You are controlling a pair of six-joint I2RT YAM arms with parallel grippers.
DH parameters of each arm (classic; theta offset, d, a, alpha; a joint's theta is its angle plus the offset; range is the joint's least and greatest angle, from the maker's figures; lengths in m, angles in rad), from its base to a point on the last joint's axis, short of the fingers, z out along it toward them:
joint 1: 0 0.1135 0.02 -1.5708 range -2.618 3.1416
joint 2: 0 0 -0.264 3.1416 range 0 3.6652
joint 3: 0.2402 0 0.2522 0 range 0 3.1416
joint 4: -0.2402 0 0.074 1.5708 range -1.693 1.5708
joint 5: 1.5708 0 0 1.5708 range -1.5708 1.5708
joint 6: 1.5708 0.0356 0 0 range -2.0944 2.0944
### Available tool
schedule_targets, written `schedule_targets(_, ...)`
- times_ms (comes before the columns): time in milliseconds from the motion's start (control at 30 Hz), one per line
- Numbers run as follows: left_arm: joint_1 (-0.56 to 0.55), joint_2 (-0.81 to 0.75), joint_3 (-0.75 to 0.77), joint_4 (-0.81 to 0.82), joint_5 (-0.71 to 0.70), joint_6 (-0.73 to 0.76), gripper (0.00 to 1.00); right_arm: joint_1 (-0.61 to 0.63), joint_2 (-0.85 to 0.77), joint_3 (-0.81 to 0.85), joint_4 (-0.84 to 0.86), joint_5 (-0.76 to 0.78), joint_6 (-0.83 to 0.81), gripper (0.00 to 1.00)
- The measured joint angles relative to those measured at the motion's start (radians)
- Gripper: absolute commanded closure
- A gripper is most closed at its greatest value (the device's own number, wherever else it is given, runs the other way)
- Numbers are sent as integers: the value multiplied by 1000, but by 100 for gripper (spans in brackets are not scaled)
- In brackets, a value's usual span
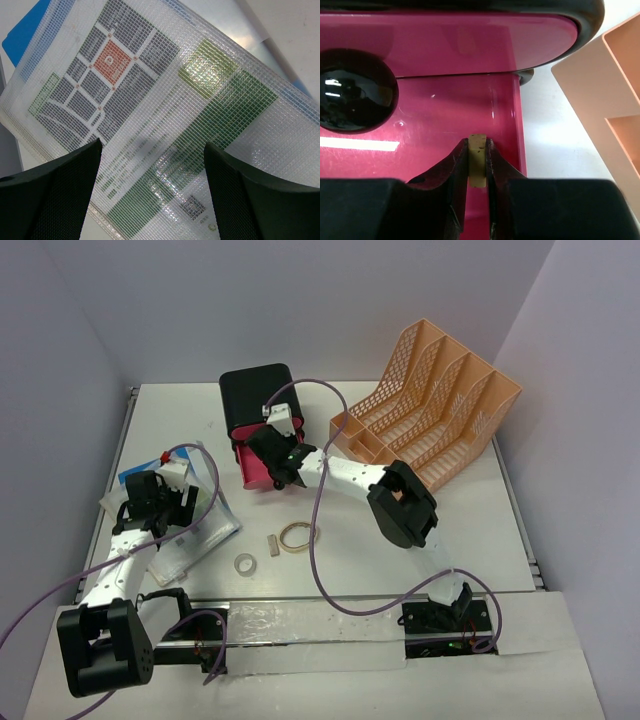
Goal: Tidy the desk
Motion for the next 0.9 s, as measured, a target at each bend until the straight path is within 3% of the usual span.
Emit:
schedule_targets(133, 0, 1, 0, 0, 0, 0, 11, 1, 0, 8, -11, -19, 0, 72)
schedule_targets(233, 0, 1, 0, 0, 0, 0, 11, 7, 0, 12, -13, -38, -1, 56)
schedule_targets(300, 0, 1, 0, 1, 0, 0, 11, 11, 0, 20, -18, -52, -1, 54)
schedule_targets(700, 0, 1, 0, 1, 3, 0, 11, 55, -5, 61, -26, -118, -18, 53)
schedule_targets(900, 0, 0, 0, 0, 12, 0, 11, 94, -101, 3, 9, -185, -39, 54)
